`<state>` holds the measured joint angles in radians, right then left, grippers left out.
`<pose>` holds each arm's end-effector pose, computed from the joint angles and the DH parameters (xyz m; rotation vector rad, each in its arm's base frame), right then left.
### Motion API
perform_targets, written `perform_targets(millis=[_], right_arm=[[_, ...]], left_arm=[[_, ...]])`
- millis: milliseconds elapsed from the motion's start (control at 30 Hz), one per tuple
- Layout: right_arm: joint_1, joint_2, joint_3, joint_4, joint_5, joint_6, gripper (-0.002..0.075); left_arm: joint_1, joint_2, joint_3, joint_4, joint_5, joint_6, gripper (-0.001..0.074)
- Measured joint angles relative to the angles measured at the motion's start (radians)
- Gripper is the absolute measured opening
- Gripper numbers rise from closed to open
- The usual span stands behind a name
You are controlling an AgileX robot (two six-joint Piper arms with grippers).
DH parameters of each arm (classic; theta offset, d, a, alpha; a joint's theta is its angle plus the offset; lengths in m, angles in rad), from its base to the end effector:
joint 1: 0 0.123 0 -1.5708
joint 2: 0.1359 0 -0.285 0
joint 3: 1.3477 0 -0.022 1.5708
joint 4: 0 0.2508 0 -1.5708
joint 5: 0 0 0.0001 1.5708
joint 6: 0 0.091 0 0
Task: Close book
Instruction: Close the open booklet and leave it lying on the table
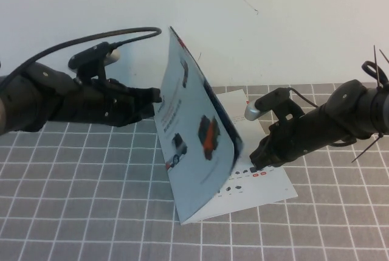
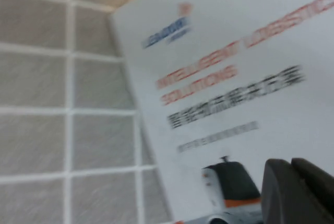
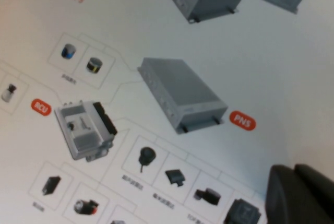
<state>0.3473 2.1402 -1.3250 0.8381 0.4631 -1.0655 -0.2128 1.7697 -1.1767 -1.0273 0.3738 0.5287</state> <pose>0.3933 0.1746 0.1151 -0.9168 2.4313 0.4656 0.3746 -0.1101 0.2338 -0.1237 2.3339 -0.7107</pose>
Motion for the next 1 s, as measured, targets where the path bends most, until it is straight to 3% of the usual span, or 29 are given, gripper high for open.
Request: perform_targets(millis=[233,567,1000], right_arm=[[-0.011,-0.075,0.005,-0.01,-0.012,0.005,-0.0001],[-0.033,-0.34,0.005,-0.021,-0.012,0.005,-0.0001],[0.019,-0.082,0.048,-0.021,-0.033,0.005,-0.0001]], left_arm=[[0.0,-0.007,-0.088,-0.01,0.146,0.138,-0.0004],[0.0,-0.201,-0.09,0.086,0.108,0.174,-0.0004],[0.0,-0.522,-0.09,0.135,0.185,0.237,-0.0004]])
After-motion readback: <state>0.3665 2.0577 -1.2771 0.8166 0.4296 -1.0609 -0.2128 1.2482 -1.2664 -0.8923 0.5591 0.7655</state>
